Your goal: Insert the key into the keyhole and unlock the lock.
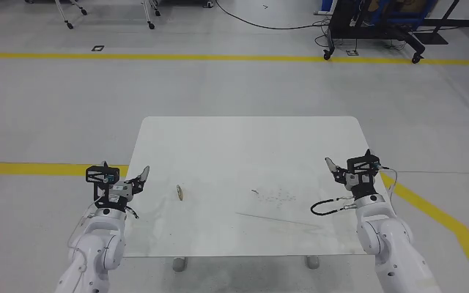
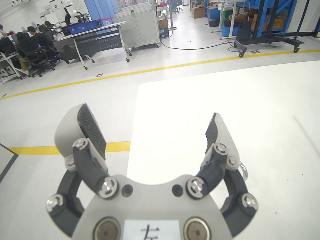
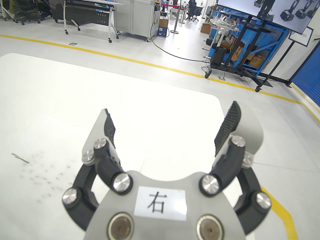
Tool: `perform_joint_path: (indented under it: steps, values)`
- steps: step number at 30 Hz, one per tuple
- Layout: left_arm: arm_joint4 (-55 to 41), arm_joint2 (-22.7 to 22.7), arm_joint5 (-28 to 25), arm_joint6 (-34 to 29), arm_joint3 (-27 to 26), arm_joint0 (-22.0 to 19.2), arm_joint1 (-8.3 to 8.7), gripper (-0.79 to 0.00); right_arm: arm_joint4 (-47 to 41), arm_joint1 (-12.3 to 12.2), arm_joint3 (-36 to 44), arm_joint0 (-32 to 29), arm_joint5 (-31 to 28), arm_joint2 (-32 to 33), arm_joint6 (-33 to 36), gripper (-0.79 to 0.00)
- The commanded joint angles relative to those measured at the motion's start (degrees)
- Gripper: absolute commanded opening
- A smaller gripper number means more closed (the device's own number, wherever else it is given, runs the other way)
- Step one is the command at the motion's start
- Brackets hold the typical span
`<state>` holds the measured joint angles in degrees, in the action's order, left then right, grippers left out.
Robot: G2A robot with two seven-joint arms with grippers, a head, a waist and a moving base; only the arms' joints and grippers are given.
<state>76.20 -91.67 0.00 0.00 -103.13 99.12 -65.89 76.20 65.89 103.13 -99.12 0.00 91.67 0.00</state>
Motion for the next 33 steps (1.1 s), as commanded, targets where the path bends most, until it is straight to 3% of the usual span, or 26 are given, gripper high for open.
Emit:
perform_joint_path:
  steps: [1, 5, 10, 12, 27, 33]
  values:
    - [0.0, 0.0, 0.0, 0.0, 0.0, 0.0, 0.0, 0.0, 0.1, 0.0, 0.1, 0.1, 0.1, 0.1, -0.2, 0.0]
    - [0.0, 0.0, 0.0, 0.0, 0.0, 0.0, 0.0, 0.0, -0.6, 0.0, -0.5, 2.4, -3.0, -1.1, 3.5, 0.0]
    - [0.0, 0.0, 0.0, 0.0, 0.0, 0.0, 0.0, 0.0, -2.2, 0.6, -4.1, 8.7, -9.9, -8.9, 9.8, 0.0]
    - [0.0, 0.0, 0.0, 0.0, 0.0, 0.0, 0.0, 0.0, -1.4, 1.0, -5.1, 10.5, -7.5, -10.7, 12.1, 0.0]
    - [0.0, 0.0, 0.0, 0.0, 0.0, 0.0, 0.0, 0.0, -1.4, 1.0, -5.1, 10.5, -7.5, -10.7, 12.1, 0.0]
    - [0.0, 0.0, 0.0, 0.0, 0.0, 0.0, 0.0, 0.0, -5.3, 0.9, -9.8, 15.0, -20.8, -14.2, 15.6, 0.0]
